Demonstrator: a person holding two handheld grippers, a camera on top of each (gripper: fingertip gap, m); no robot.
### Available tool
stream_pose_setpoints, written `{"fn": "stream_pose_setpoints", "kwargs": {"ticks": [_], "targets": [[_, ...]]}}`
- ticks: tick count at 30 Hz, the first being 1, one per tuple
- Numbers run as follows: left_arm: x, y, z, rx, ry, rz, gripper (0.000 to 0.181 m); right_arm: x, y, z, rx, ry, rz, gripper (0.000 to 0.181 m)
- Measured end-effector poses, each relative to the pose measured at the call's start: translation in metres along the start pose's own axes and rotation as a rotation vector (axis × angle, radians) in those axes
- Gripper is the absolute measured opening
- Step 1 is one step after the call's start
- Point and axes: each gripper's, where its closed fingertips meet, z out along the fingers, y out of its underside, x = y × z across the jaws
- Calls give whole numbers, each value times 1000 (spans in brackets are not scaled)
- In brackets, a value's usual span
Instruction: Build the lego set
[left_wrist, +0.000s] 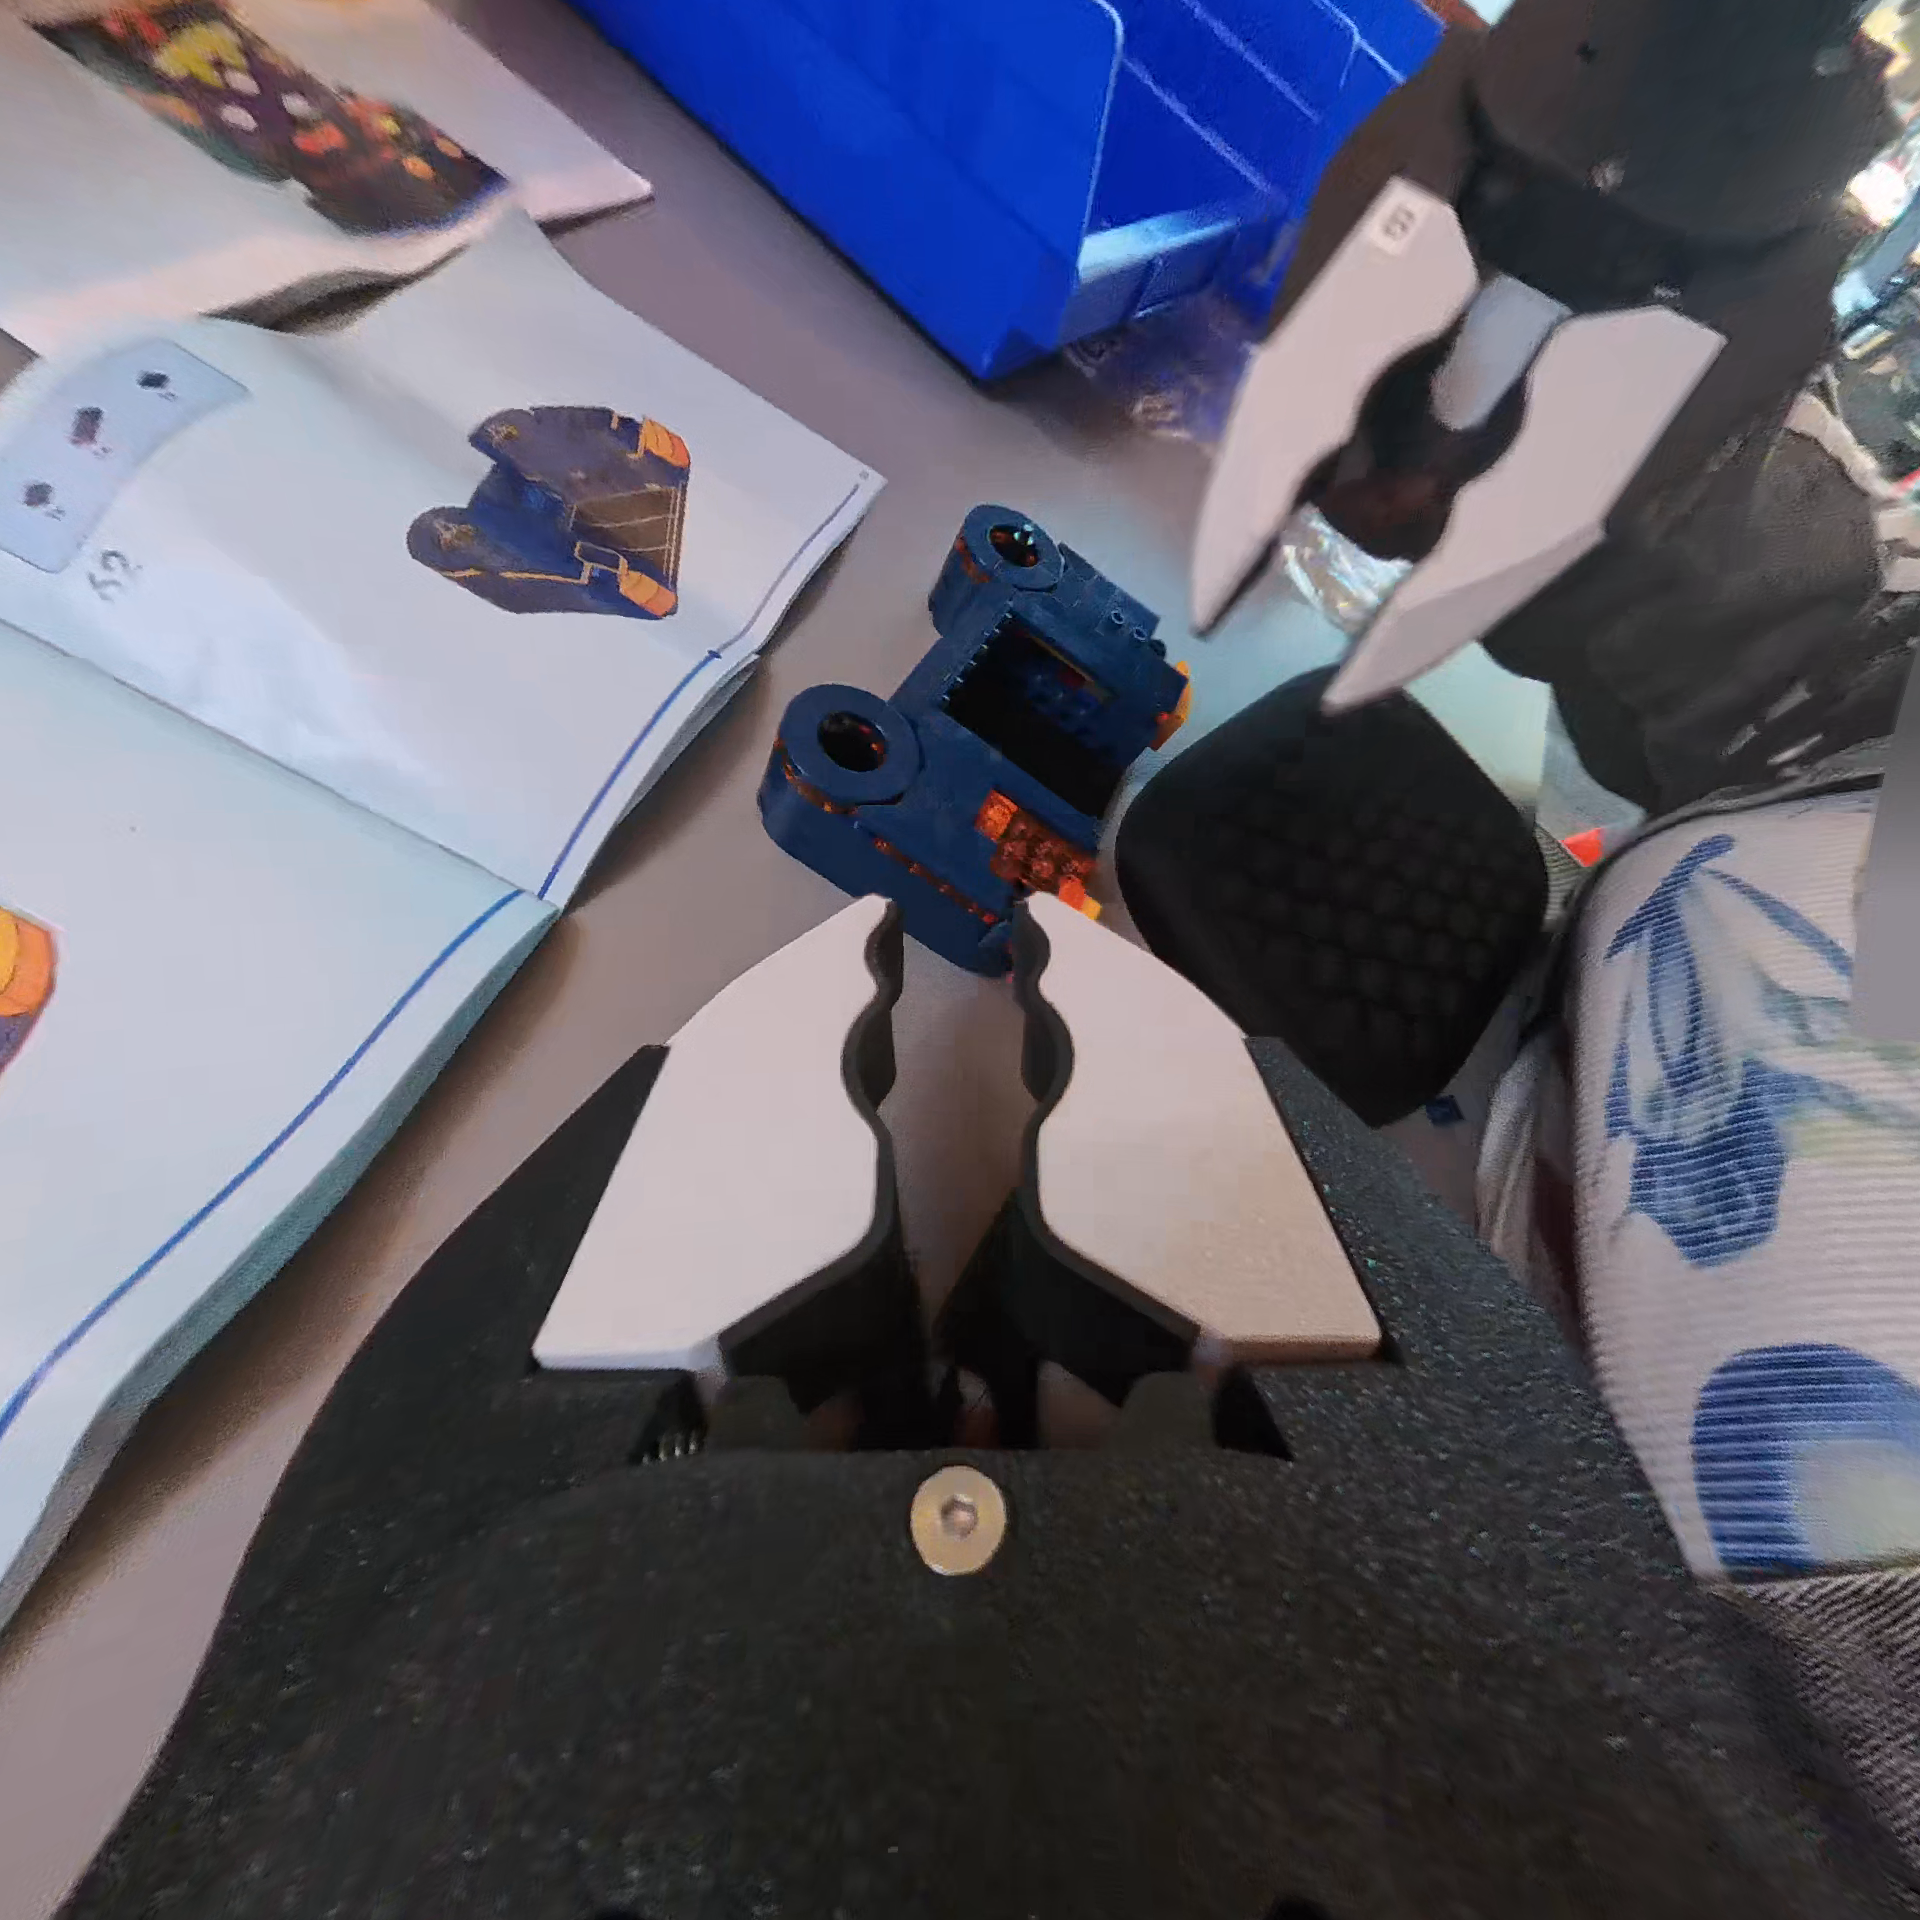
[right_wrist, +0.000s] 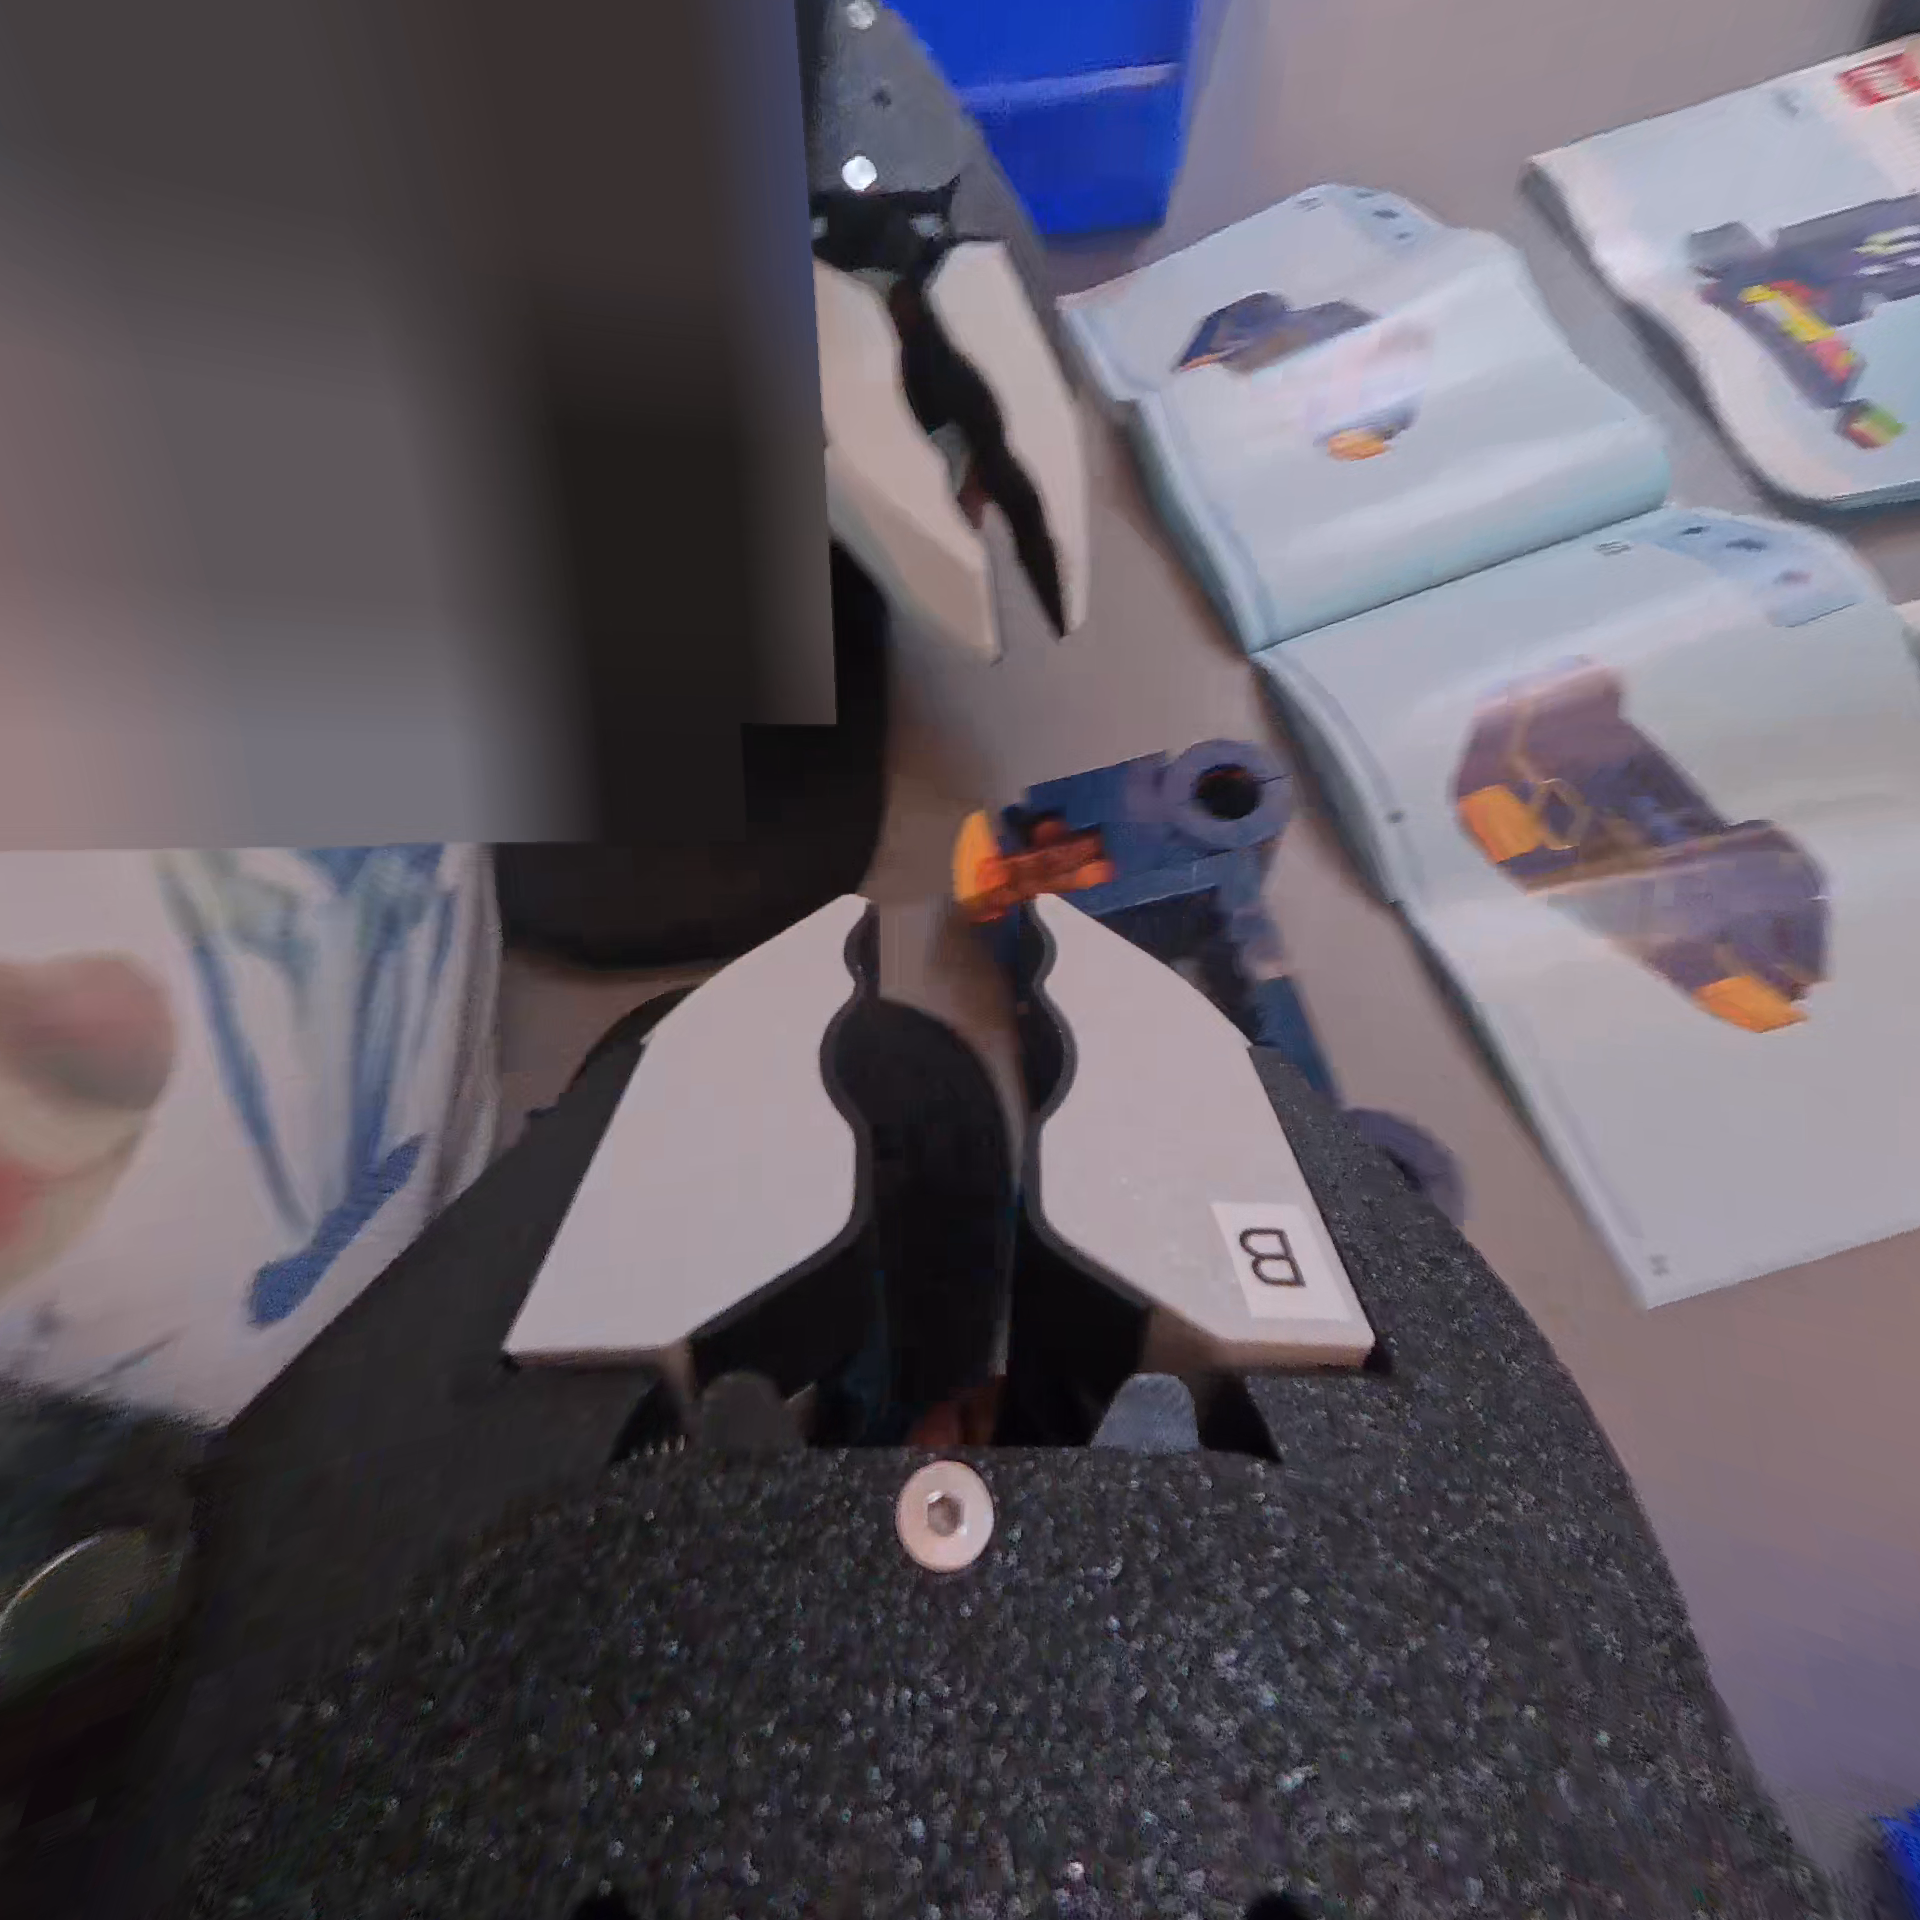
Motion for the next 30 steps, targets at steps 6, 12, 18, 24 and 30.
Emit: {"fn": "stream_pose_setpoints", "kwargs": {"ticks": [6, 12, 18, 24, 30], "targets": [[15, 5, -18, 75, -87, 97, 20, -70, 39, -2, -58, -121, -26, 8], [32, 14, -28, 106, -106, 163, 20, -130, 61, 13, -86, -218, -168, 9], [62, 20, -29, 148, -15, 192, 19, -122, 73, 29, -223, -109, -475, 9], [80, 24, -34, 181, 87, 145, 21, -119, 88, 40, -367, -84, -617, 2], [98, 8, -34, 325, 248, -52, 32, -97, 13, 14, 63, 240, -721, 1]]}}
